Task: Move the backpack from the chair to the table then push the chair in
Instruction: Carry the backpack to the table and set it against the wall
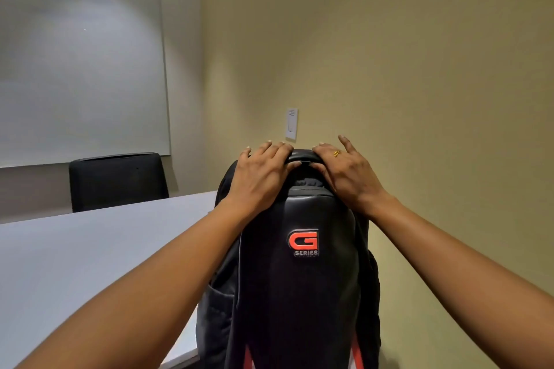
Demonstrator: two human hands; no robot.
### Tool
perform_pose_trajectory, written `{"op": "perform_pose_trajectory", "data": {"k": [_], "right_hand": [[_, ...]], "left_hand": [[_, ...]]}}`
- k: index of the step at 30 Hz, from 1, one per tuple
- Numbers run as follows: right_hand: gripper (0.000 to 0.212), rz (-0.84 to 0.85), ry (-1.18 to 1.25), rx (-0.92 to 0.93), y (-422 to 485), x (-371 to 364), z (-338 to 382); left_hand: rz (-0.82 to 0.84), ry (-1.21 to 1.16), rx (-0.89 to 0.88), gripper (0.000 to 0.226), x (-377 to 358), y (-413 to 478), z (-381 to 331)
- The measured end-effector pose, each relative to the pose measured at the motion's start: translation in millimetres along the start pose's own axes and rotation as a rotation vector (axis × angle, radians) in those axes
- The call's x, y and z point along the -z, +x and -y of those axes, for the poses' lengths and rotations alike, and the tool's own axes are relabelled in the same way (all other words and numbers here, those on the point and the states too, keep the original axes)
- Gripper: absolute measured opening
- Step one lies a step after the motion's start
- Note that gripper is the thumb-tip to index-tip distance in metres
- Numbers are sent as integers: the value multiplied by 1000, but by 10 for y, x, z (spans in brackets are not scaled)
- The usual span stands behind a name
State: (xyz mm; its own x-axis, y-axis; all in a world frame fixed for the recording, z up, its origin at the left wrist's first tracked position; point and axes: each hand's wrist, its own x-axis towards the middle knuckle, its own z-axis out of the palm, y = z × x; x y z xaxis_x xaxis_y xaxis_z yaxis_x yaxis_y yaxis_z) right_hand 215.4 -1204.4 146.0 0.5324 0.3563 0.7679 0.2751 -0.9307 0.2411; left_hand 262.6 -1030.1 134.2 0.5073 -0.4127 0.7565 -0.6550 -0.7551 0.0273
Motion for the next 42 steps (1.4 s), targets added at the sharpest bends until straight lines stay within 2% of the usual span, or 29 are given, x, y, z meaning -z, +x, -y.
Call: {"op": "perform_pose_trajectory", "data": {"k": [5,8,14,19,24,27,32,35,38,42], "right_hand": [[31,58,42,-31,608,-711,-366],[37,124,102,-121,1008,-1109,-530],[36,138,172,-157,1628,-1802,-758],[33,118,258,-205,1770,-2418,-889],[38,184,362,-226,1607,-3051,-918],[38,106,476,-287,1579,-3242,-889],[39,55,506,-281,1563,-3392,-842],[43,69,474,-335,1533,-3454,-787],[52,78,456,-480,1461,-3525,-693],[61,109,605,-574,1471,-3616,-630]], "left_hand": [[17,-11,53,44,-416,578,535],[23,-14,85,44,-647,938,889],[15,26,104,40,-1115,1489,1532],[57,71,102,41,-1603,1662,1882],[176,117,122,47,-2104,1518,2117],[159,118,143,49,-2240,1517,2196],[127,102,130,51,-2265,1467,2326],[197,88,136,57,-2196,1481,2437],[303,77,168,66,-2109,1528,2553],[339,73,194,73,-2037,1515,2645]]}}
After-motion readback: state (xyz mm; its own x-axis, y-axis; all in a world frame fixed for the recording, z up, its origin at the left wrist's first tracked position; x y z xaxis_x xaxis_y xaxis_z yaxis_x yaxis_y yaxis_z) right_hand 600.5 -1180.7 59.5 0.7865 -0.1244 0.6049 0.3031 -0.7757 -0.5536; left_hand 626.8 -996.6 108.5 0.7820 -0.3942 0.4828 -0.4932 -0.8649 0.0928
